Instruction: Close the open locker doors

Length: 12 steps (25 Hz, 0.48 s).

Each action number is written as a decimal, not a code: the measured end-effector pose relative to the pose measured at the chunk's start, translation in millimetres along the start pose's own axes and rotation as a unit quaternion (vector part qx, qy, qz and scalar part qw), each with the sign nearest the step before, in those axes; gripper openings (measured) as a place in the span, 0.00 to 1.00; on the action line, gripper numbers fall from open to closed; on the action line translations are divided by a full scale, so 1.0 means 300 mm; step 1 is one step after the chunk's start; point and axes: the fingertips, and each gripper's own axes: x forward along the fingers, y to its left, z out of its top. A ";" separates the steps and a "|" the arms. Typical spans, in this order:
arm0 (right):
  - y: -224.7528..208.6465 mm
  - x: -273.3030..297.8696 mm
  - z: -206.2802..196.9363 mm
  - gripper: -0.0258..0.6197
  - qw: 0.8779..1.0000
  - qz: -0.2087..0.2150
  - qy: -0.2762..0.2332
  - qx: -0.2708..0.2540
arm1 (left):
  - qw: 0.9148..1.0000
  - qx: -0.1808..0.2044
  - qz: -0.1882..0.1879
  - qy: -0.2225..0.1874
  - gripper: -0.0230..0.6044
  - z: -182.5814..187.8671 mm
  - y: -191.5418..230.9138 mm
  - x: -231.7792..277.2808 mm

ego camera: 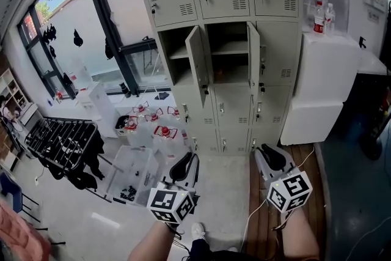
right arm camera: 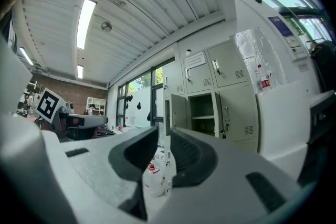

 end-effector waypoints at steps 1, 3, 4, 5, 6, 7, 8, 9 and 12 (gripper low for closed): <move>-0.002 0.016 0.000 0.14 1.000 -0.003 0.000 0.000 | 1.000 -0.001 -0.005 0.002 0.15 -0.006 0.014 0.016; 0.001 0.057 0.000 0.17 1.000 -0.007 0.000 -0.002 | 1.000 -0.002 -0.014 0.006 0.22 -0.016 0.048 0.049; 0.004 0.081 -0.001 0.19 1.000 -0.008 0.002 -0.006 | 1.000 -0.001 -0.019 0.008 0.26 -0.020 0.068 0.067; 0.008 0.107 -0.003 0.21 1.000 -0.009 0.004 -0.010 | 1.000 0.000 -0.023 0.010 0.29 -0.023 0.089 0.087; 0.010 0.135 -0.004 0.23 1.000 -0.011 0.006 -0.013 | 1.000 0.002 -0.027 0.013 0.34 -0.026 0.111 0.107; 0.012 0.164 -0.005 0.25 1.000 -0.013 0.007 -0.015 | 0.999 0.004 -0.031 0.016 0.39 -0.028 0.134 0.127; 0.013 0.194 -0.004 0.26 1.000 -0.015 0.008 -0.015 | 0.999 0.007 -0.034 0.019 0.43 -0.031 0.159 0.148; 0.014 0.225 -0.003 0.28 1.000 -0.017 0.009 -0.015 | 0.999 0.009 -0.038 0.021 0.46 -0.033 0.185 0.169; 0.019 0.325 -0.003 0.31 1.000 -0.022 0.010 -0.017 | 0.999 0.008 -0.045 0.024 0.53 -0.038 0.272 0.234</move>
